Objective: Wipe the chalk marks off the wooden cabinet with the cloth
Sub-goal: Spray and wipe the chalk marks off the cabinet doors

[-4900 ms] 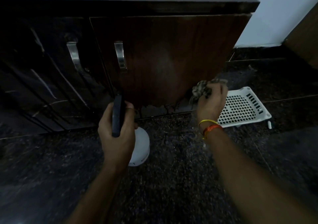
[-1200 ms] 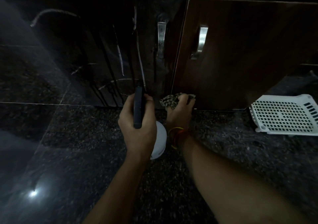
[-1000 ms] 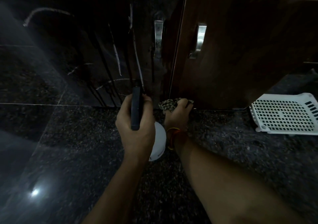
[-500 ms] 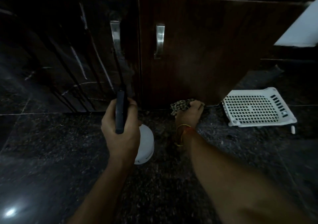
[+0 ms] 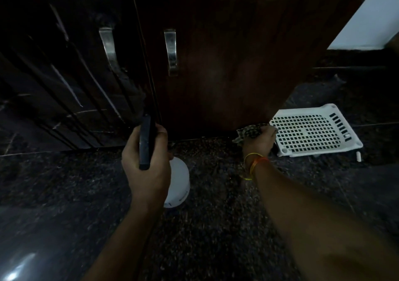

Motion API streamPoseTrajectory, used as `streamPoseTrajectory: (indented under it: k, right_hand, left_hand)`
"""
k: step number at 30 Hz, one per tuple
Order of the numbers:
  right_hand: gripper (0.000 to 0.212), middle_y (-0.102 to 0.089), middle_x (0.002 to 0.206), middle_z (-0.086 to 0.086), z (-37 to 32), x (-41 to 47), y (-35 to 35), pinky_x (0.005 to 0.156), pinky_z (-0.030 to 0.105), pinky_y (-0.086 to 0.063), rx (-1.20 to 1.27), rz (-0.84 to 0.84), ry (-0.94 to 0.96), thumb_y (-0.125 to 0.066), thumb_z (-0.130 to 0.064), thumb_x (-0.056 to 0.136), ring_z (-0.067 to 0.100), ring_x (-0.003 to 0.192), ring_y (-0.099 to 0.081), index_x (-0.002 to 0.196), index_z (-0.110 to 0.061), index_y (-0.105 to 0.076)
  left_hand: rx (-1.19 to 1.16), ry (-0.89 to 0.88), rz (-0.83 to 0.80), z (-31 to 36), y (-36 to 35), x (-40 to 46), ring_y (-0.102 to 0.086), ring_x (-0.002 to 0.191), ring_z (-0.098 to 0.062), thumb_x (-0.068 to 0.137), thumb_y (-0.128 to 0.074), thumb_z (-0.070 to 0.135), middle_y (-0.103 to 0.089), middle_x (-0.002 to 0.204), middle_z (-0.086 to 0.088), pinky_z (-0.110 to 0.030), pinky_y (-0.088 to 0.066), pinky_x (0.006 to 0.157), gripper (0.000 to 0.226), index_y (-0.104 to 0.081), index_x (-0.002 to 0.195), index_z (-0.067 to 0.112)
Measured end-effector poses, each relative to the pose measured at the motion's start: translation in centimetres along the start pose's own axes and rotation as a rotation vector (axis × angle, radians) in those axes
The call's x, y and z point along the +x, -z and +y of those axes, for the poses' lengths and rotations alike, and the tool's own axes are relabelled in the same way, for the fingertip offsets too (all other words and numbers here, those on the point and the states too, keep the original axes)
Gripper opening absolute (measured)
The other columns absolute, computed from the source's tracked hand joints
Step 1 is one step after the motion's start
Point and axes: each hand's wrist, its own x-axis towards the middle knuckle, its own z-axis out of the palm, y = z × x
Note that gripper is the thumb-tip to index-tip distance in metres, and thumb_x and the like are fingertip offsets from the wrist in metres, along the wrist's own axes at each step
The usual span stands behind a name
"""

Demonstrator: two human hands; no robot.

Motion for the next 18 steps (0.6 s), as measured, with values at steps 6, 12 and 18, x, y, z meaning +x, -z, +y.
streamPoseTrajectory:
  k: [6,12,18]
  right_hand:
    - [0.032,-0.050,0.116,0.027,-1.5,0.7,1.2,0.089,0.026,-0.031,0.046,0.092,0.020,-0.051,0.006,0.076,0.036,0.108,-0.049,0.108,0.007,-0.051]
    - [0.043,-0.049,0.122,0.022,-5.4,2.4,4.1,0.094,0.022,-0.033,0.110,0.160,0.130,-0.058,0.008,0.074,0.031,0.115,-0.048,0.116,0.003,-0.049]
    - [0.048,-0.047,0.128,0.018,-12.2,2.5,6.7,0.094,0.013,-0.027,0.204,0.309,0.314,-0.062,0.002,0.070,0.031,0.120,-0.046,0.118,-0.002,-0.051]
  left_hand:
    - [-0.037,-0.002,-0.023,0.6,-0.6,-0.1,-0.048,0.058,-0.033,0.100,-0.052,0.007,-0.051,0.073,-0.029,-0.023,-0.043,0.049,0.018,-0.059,0.088,-0.005]
    - [-0.098,0.003,-0.027,1.1,-1.1,-0.8,-0.049,0.056,-0.033,0.095,-0.053,0.015,-0.050,0.067,-0.023,-0.021,-0.044,0.051,0.020,-0.059,0.088,-0.003]
    - [-0.107,0.037,-0.055,2.1,-1.3,-1.8,-0.050,0.057,-0.032,0.099,-0.055,0.010,-0.050,0.070,-0.027,-0.022,-0.045,0.052,0.016,-0.059,0.087,0.000]
